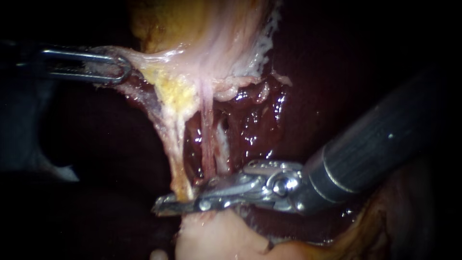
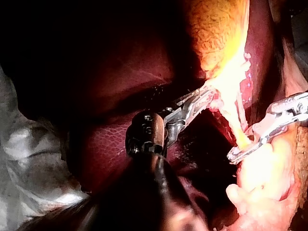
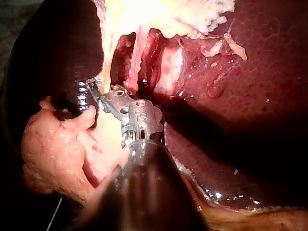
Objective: Going back first clip left tube
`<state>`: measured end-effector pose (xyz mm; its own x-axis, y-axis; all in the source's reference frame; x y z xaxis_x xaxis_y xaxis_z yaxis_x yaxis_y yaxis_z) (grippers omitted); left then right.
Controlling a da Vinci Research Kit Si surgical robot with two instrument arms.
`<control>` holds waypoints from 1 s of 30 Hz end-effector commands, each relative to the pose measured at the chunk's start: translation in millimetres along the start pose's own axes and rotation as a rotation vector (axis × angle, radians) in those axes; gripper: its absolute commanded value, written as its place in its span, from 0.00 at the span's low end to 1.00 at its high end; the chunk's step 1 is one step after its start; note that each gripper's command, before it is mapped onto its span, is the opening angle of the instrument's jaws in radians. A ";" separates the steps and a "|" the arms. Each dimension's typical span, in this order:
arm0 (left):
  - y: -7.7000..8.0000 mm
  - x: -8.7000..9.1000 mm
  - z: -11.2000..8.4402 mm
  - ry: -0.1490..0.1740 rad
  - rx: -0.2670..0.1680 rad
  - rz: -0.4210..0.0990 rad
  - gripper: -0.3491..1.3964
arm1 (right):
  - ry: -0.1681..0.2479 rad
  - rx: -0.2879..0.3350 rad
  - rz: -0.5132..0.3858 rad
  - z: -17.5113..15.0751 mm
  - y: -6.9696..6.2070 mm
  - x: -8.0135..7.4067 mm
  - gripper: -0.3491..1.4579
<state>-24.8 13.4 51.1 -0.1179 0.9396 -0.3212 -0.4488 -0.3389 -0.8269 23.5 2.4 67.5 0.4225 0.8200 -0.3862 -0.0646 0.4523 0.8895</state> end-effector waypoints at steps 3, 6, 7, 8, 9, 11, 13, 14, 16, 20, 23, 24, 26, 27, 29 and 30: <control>0.0 0.0 0.0 0.000 0.000 0.000 0.00 | 0.003 0.001 -0.021 0.1 0.0 -0.1 0.02; 0.0 0.0 0.0 0.000 0.000 0.000 0.00 | 0.041 0.010 -0.026 0.8 0.0 -0.4 0.27; 0.0 0.0 0.0 0.000 0.000 0.000 0.00 | 0.049 0.014 -0.027 1.1 -0.1 -0.4 0.33; 0.0 0.0 0.0 0.000 0.000 0.000 0.00 | 0.054 0.016 -0.039 1.4 -0.1 -0.4 0.37; 0.0 0.0 0.0 0.000 0.000 0.000 0.00 | 0.054 0.015 -0.057 1.7 -0.2 -0.3 0.40; 0.0 0.0 0.0 0.000 0.000 0.000 0.00 | 0.058 0.015 -0.087 2.2 -0.2 -0.2 0.43; 0.0 0.0 0.0 0.000 0.000 0.000 0.00 | 0.062 0.012 -0.123 2.5 -0.1 -0.1 0.44; 0.0 0.0 0.0 0.000 0.000 0.000 0.00 | 0.067 0.004 -0.134 2.5 -0.1 -0.2 0.44; 0.0 0.0 0.0 0.000 0.000 0.000 0.00 | 0.074 -0.010 -0.170 2.4 0.1 -0.2 0.44; 0.0 0.0 0.0 0.000 0.000 0.000 0.00 | 0.089 -0.044 -0.245 2.1 0.9 -0.1 0.44; 0.0 0.0 0.0 0.000 0.000 0.000 0.00 | 0.097 -0.066 -0.290 1.7 1.5 0.0 0.45; 0.0 0.0 0.0 0.000 0.000 0.000 0.00 | 0.097 -0.067 -0.301 1.5 1.7 0.0 0.45; 0.0 0.0 0.0 0.000 0.000 0.000 0.00 | 0.100 -0.078 -0.336 1.2 1.8 -0.1 0.46; 0.0 0.0 -0.1 0.000 0.000 0.000 0.00 | 0.104 -0.090 -0.354 1.0 1.8 -0.1 0.46; -0.1 0.0 -0.1 0.000 -0.001 0.001 0.00 | 0.115 -0.123 -0.391 0.5 1.7 -0.2 0.47; -0.1 0.0 -0.2 -0.001 -0.001 0.001 0.00 | 0.115 -0.129 -0.411 0.1 1.6 -0.2 0.47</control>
<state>-24.6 13.3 51.2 -0.1186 0.9396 -0.3210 -0.4486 -0.3391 -0.8269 23.2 3.0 68.9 0.3334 0.5776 -0.7452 -0.0263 0.7958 0.6050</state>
